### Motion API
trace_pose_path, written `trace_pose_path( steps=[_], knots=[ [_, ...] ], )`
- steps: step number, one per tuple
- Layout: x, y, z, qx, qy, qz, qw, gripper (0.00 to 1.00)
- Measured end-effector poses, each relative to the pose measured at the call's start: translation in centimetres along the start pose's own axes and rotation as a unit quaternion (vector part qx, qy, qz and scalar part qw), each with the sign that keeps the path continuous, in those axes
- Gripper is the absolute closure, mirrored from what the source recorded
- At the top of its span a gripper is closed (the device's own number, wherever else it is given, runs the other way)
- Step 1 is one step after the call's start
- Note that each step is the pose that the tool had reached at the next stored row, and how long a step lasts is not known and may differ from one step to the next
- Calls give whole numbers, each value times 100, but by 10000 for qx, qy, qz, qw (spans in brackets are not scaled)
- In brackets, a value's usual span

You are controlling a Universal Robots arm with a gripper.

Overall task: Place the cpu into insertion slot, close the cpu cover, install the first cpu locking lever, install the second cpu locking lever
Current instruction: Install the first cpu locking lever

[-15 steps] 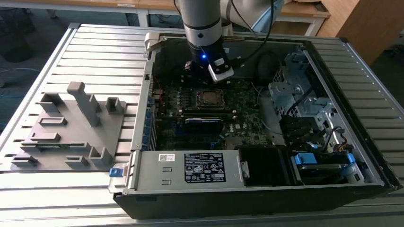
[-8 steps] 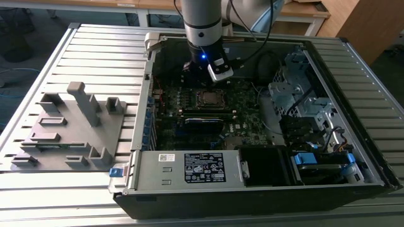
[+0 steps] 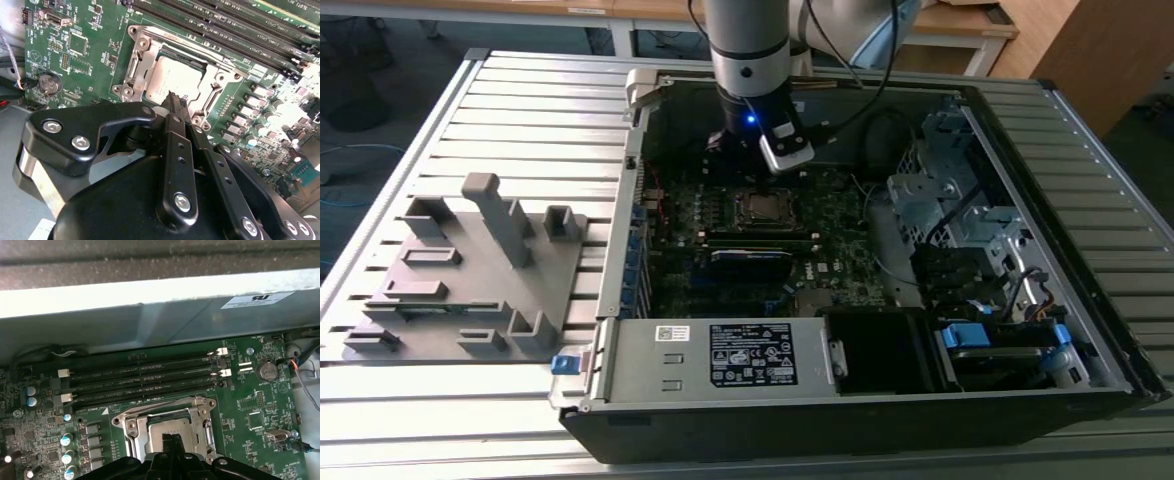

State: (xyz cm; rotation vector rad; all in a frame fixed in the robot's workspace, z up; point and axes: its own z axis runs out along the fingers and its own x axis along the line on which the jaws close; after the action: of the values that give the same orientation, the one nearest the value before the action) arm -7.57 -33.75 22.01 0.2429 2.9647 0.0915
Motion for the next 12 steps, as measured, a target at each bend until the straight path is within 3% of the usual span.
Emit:
trace_pose_path(
  steps=[8, 12],
  knots=[
    [-102, 49, 20, 116, 93, -12, 9999, 90],
    [-131, 69, 26, 172, 115, -19, 9998, 90]
  ],
)
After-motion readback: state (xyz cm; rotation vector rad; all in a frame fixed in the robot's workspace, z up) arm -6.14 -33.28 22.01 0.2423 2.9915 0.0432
